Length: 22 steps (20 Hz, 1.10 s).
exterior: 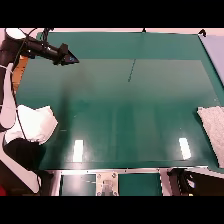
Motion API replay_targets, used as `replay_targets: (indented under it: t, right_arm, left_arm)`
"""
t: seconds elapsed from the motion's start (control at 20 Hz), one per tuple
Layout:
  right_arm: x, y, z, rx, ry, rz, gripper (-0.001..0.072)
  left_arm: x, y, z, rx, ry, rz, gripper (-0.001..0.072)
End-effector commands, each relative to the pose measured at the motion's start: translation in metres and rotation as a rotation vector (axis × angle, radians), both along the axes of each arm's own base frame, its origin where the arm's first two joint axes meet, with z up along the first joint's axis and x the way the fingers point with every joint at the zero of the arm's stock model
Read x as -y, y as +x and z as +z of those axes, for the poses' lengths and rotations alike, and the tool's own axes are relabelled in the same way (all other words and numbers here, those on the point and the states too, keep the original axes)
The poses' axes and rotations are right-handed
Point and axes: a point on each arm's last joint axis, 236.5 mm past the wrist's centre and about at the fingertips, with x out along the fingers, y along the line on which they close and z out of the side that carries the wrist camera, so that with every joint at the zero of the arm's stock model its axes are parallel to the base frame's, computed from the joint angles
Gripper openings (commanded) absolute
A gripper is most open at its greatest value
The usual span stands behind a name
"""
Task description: Fold the shirts.
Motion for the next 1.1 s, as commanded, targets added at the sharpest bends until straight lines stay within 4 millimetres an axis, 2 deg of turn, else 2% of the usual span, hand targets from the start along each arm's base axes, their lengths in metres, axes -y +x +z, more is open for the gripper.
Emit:
replay_targets:
  t: [0.0,0.05,0.1,0.15,0.25,0.3,0.4,0.5,0.6,0.7,0.8,1.05]
  right_arm:
    - [-0.028,0.14,0.052,0.142,-0.21,0.351,0.0013]
    - [-0.054,0.177,0.059,0.193,-0.223,0.453,0.0013]
    - [-0.091,0.21,0.061,0.235,-0.214,0.563,0.0012]
    - [-0.125,0.231,0.058,0.246,-0.206,0.661,0.0011]
    - [-0.199,0.249,0.035,0.246,-0.155,0.828,0.0011]
    - [-0.236,0.245,0.017,0.231,-0.111,0.902,0.0011]
    - [-0.3,0.219,-0.023,0.194,-0.007,1.014,0.0011]
    - [-0.345,0.188,-0.055,0.153,0.061,1.103,0.001]
    - [-0.373,0.167,-0.071,0.119,0.104,1.175,0.0012]
    - [-0.388,0.164,-0.073,0.115,0.108,1.236,0.0012]
    - [-0.398,0.161,-0.074,0.108,0.116,1.272,0.0013]
    - [-0.4,0.16,-0.074,0.107,0.117,1.281,0.0013]
  left_arm:
    - [-0.004,-0.005,-0.006,-0.007,0.074,0.001,0.0017]
    - [-0.01,-0.011,-0.012,-0.019,0.149,0.004,0.0018]
    - [-0.012,-0.019,-0.017,-0.028,0.2,0.0,0.0018]
    - [-0.009,-0.03,-0.017,-0.033,0.222,-0.011,0.0018]
    - [0.002,-0.055,-0.019,-0.047,0.225,-0.024,0.0019]
    - [0.005,-0.069,-0.023,-0.059,0.225,-0.02,0.0018]
    - [0.01,-0.109,-0.037,-0.096,0.229,-0.02,0.0019]
    - [0.011,-0.157,-0.052,-0.134,0.232,-0.004,0.0019]
    - [0.008,-0.198,-0.061,-0.157,0.229,0.025,0.0019]
    - [0.004,-0.222,-0.063,-0.151,0.235,0.041,0.002]
    - [0.002,-0.231,-0.058,-0.135,0.242,0.036,0.0021]
    - [0.002,-0.232,-0.057,-0.131,0.242,0.037,0.0021]
